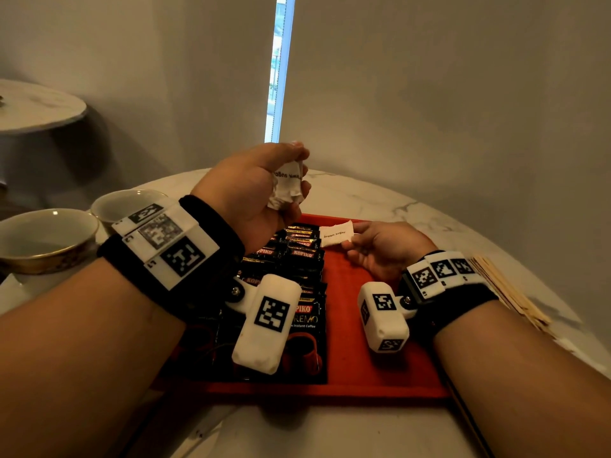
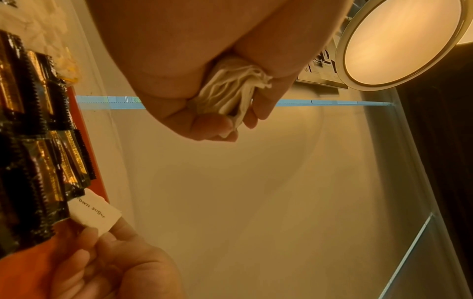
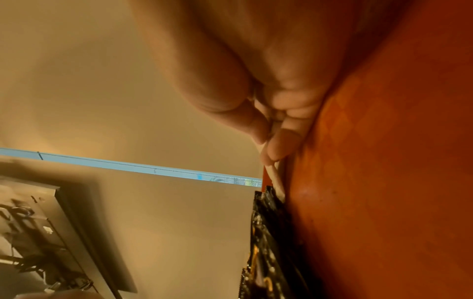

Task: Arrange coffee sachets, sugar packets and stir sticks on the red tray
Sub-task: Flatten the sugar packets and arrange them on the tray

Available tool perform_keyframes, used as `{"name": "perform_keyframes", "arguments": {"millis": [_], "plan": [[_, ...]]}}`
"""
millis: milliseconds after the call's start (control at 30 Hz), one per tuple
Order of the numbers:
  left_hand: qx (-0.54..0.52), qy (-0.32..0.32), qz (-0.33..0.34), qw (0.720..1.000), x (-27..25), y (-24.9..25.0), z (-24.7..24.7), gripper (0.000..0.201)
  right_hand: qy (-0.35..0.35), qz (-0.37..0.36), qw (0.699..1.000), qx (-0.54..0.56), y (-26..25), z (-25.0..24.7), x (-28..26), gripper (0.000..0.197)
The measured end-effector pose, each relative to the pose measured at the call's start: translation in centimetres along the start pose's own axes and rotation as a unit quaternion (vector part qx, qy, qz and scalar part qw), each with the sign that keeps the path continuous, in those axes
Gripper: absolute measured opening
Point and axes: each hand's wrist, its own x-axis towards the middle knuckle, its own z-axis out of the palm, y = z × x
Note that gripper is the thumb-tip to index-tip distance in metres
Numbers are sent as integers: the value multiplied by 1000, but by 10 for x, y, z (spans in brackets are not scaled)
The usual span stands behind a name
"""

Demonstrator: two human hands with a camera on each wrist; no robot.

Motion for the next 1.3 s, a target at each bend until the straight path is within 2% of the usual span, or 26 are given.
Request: {"name": "perform_keyframes", "arguments": {"millis": [67,200,300,700,833,933,1067,1200,1300], "plan": [[1,-1,-2,1000,0,0,1,15,-1,-8,1000,2,1,0,0,39],[4,-3,-4,1000,-1,-1,2,15,18,-25,999,28,0,-1,-3,16],[5,0,-5,1000,0,0,1,14,30,-35,999,22,0,-1,-4,11],[-29,5,-11,999,-5,2,3,9,51,-50,997,-17,1,-2,-5,7],[-57,-1,-12,998,-6,2,3,19,55,-69,996,21,1,1,-3,6],[-74,-7,-15,997,-6,3,2,26,35,-54,997,47,1,3,-3,14],[-89,-14,-21,996,-7,4,2,31,25,-49,997,44,1,3,-4,14],[-77,-18,-21,997,-4,1,4,31,25,-91,992,81,-8,5,-11,10],[-45,-35,-23,998,-1,-3,3,35,-9,-132,987,89,-26,9,-31,15]]}}
